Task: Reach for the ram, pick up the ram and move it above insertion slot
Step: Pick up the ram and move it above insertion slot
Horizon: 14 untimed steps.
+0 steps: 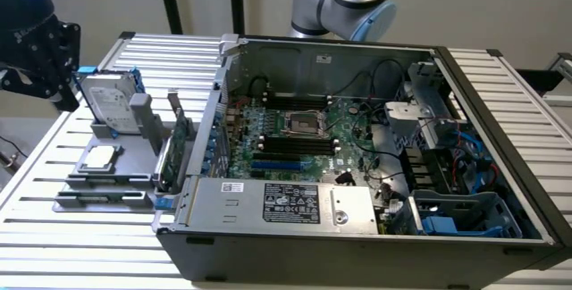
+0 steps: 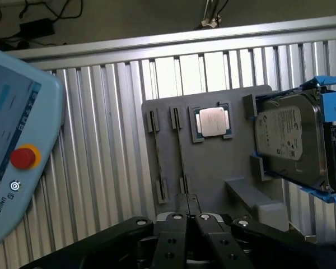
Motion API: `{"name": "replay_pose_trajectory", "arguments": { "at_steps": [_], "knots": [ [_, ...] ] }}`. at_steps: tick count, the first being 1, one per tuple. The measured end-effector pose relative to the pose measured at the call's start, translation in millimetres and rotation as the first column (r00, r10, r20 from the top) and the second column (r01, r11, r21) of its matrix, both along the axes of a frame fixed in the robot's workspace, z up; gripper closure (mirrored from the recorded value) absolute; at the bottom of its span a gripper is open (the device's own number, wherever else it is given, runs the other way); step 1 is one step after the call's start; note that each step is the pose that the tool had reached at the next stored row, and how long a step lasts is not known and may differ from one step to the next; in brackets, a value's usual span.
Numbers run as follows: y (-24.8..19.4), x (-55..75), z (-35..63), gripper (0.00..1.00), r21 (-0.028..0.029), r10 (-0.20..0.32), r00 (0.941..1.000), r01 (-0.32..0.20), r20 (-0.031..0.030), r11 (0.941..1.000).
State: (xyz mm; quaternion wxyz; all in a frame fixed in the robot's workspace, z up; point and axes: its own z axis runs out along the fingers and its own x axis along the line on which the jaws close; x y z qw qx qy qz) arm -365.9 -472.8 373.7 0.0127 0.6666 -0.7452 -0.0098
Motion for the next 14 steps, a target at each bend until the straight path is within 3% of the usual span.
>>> {"name": "replay_pose_trajectory", "arguments": {
  "at_steps": [4,6,8,9,14],
  "knots": [
    [0.0,0.0,0.0,0.83,-0.0001,0.0,1.0,0.0,0.0,1.0],
    [0.0,0.0,0.0,0.7,-0.0002,0.0,1.0,0.0,-0.0002,1.0],
    [-0.1,-0.1,-1.8,0.7,0.0001,0.0,1.0,0.0,0.0001,1.0],
    [-0.2,-0.1,-3.4,0.64,-0.0001,0.0,1.0,0.0,-0.0002,1.0],
    [-2.3,-0.1,-12.7,0.64,0.0,0.002,1.0,-0.002,-0.0001,1.0]
  ]
}}
